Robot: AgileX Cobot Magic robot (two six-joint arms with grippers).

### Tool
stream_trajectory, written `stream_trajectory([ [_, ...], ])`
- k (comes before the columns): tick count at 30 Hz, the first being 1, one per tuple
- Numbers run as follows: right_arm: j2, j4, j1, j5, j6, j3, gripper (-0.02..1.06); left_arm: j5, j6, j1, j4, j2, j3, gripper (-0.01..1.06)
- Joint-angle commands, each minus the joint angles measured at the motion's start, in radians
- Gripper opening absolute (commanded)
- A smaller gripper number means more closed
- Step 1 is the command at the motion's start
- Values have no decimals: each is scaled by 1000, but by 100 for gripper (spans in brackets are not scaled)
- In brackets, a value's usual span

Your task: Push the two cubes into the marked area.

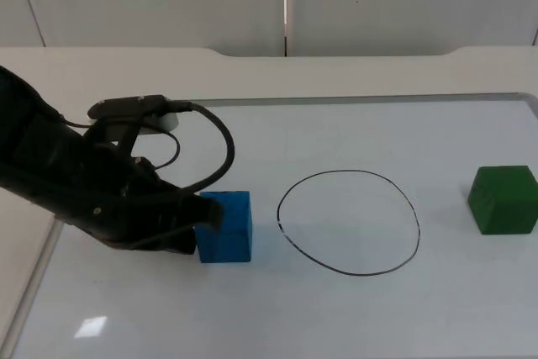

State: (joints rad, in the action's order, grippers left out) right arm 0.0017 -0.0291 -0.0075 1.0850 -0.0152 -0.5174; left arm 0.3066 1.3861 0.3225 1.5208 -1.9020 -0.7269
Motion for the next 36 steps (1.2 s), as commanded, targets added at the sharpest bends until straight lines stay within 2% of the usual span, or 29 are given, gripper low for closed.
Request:
stream_trajectory([
  [1,-2,0,-6,-7,0,3,105,27,-8,5,12,-2,2,0],
  [5,-2,0,-6,-7,0,3,105,74,-5,5,23,-2,0,0],
  [16,-2,0,-6,-7,0,3,105,73,90,5,127,-3,-15,0],
  [18,-2,0,-6,-7,0,3,105,97,98,5,140,-3,-17,0],
  [26,-2,0,-6,-7,0,3,105,100,119,5,161,-23,-17,0],
  [30,-2,0,-6,-7,0,3,105,107,181,5,216,-38,-17,0],
  [36,-2,0,-6,-7,0,3,105,107,210,5,224,-49,-17,0],
])
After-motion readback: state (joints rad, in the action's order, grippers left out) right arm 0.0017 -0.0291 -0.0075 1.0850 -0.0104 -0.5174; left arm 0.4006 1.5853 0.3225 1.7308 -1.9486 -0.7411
